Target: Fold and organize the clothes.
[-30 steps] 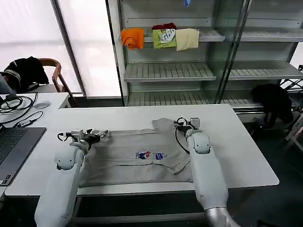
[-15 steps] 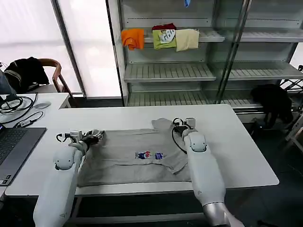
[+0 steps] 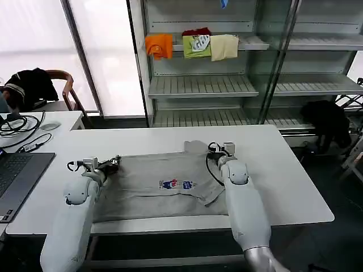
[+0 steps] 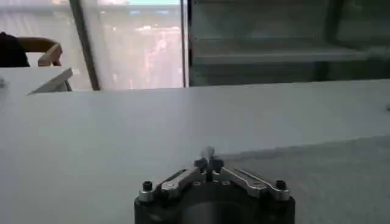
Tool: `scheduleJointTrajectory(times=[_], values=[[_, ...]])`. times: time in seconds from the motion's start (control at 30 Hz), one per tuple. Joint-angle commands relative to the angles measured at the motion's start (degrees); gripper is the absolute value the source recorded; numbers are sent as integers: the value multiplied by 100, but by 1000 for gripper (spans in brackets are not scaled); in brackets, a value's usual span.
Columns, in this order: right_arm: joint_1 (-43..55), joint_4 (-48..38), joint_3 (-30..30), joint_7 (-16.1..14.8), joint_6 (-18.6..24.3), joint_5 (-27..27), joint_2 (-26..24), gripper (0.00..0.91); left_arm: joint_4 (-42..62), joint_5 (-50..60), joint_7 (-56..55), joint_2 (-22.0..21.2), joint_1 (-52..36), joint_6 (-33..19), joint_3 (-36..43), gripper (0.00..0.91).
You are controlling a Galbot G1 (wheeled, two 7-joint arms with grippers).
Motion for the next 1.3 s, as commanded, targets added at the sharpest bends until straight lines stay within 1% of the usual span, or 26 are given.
scheduleJointTrajectory(times=[0.03,0.2,0.33,0.57,0.77,0.9,1.3], values=[[-564,1210,-73,157,212,528,-12,0,-797,-1149,-248,41,209,-138,-170,0],[-898,1877,-133,133,-21,702,-145,0,-1357,-1364,-196,125,638,-78,-248,0],[-1190,2403,-148,114,-235,800,-218,0,-1618,-1482,-88,176,974,-54,-351,0],[-1891,3142,-137,-24,-246,796,-369,0,-1949,-1773,215,257,1584,-114,-581,0],[-2381,3272,-27,-184,-196,640,-446,0,-2061,-2079,379,327,1975,-113,-849,0],[-2617,3279,54,-274,-121,596,-467,0,-2061,-2087,493,388,2134,-111,-953,0],[-2999,3455,69,-433,-149,442,-463,0,-2282,-2026,780,544,2456,-63,-1115,0]])
